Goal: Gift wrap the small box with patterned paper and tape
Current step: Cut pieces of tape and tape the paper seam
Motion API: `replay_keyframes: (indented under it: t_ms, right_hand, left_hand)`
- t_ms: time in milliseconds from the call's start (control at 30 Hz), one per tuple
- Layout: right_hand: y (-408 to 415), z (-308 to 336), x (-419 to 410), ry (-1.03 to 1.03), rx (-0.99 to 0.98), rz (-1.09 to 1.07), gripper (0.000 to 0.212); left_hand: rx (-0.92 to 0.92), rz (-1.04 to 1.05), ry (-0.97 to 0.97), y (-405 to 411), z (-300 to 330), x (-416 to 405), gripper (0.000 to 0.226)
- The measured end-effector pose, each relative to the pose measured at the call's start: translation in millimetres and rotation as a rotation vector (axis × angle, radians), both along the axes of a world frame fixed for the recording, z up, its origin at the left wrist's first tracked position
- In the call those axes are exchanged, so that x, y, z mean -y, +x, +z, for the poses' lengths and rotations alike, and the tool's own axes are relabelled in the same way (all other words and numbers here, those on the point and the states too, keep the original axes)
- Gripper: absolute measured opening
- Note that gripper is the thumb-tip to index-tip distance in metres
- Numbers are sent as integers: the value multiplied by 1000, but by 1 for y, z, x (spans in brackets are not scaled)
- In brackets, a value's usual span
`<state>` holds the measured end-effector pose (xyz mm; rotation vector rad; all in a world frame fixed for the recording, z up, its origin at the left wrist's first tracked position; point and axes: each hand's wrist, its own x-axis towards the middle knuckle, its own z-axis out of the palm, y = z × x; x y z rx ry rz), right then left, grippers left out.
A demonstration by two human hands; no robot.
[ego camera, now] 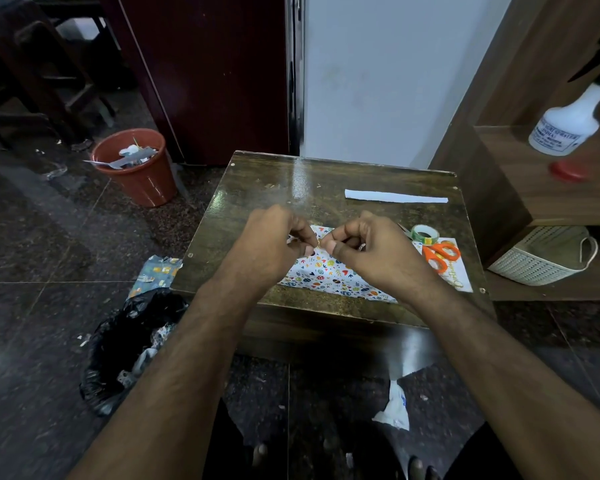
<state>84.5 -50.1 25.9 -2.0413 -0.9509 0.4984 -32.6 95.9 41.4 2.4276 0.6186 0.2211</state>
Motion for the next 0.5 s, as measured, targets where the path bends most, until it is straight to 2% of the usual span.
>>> replay_keyframes:
  t_ms: [133,500]
  right_hand:
    - [-2,-2,-2,-8,103,2,7]
    - [-4,-1,-4,-36,167,-12,6]
  left_hand:
    - [7,-12,18,2,-1,1,8]
    - [13,-4,-12,4,1,4,9]
